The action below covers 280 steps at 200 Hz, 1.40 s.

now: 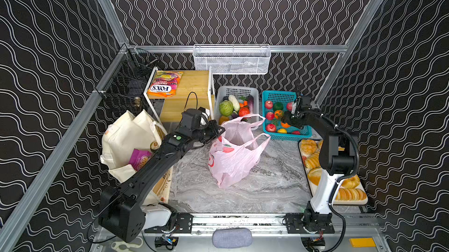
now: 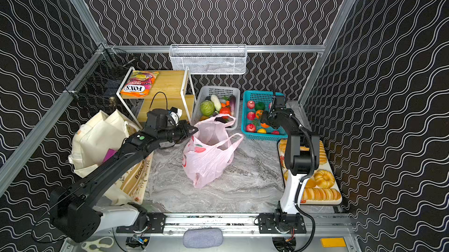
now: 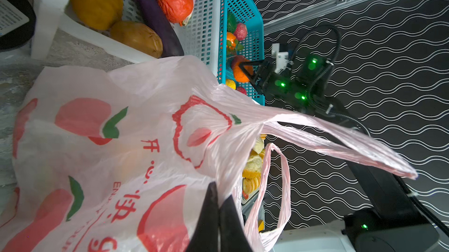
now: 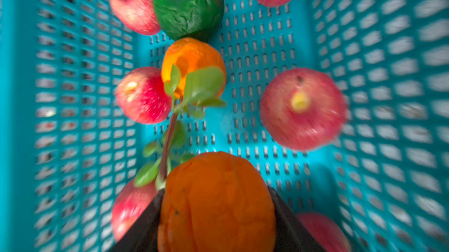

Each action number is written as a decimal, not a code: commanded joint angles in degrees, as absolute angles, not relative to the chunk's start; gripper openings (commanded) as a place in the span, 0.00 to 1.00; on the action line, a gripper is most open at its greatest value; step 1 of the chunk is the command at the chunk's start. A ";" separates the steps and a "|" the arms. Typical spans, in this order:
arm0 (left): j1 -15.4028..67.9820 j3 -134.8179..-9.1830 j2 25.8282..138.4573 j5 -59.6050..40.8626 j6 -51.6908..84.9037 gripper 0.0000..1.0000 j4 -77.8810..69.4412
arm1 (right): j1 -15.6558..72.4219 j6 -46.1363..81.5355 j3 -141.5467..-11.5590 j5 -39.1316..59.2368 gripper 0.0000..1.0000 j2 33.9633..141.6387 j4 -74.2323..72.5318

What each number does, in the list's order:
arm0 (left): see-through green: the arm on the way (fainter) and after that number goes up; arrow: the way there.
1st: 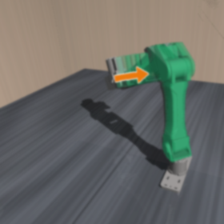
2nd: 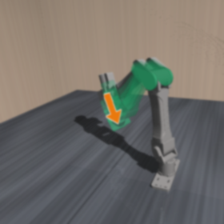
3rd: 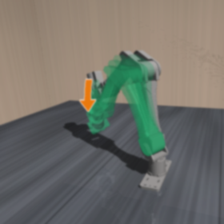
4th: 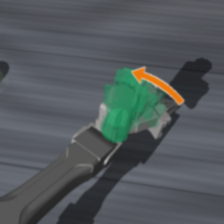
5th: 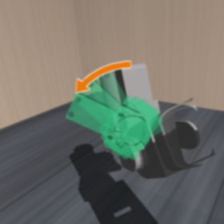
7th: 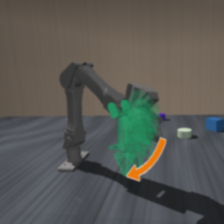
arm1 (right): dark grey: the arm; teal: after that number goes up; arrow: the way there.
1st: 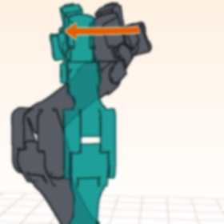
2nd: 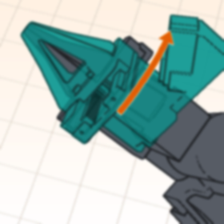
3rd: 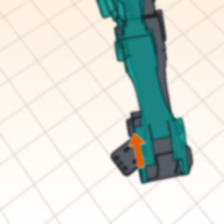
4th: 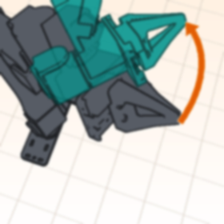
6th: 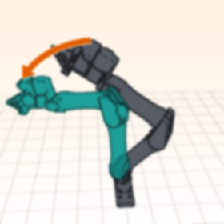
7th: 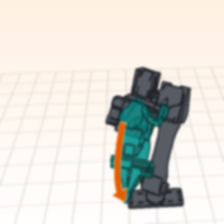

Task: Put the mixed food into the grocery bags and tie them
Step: 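Carry the orange into the pink bag held by left gripper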

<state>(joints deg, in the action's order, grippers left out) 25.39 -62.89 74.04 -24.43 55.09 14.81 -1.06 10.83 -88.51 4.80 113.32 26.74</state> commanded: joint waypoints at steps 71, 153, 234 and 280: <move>25.18 -63.40 74.64 -24.74 53.90 0.00 14.16 | -3.16 12.75 -78.66 19.97 0.64 93.73 29.17; 25.20 -62.99 73.69 -24.16 53.64 0.00 13.92 | 7.06 21.15 -57.61 40.03 0.61 75.04 14.78; 25.22 -62.12 73.26 -24.25 53.87 0.00 13.22 | 22.47 17.58 -58.98 44.81 0.60 74.40 13.10; 25.22 -61.17 72.56 -23.76 54.60 0.00 12.90 | 26.80 15.57 -60.60 38.43 0.60 73.08 16.57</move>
<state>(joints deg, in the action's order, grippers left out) 25.39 -61.45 73.19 -24.23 54.92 14.57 25.98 17.30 -60.03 40.47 73.87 15.49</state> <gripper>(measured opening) 0.049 0.599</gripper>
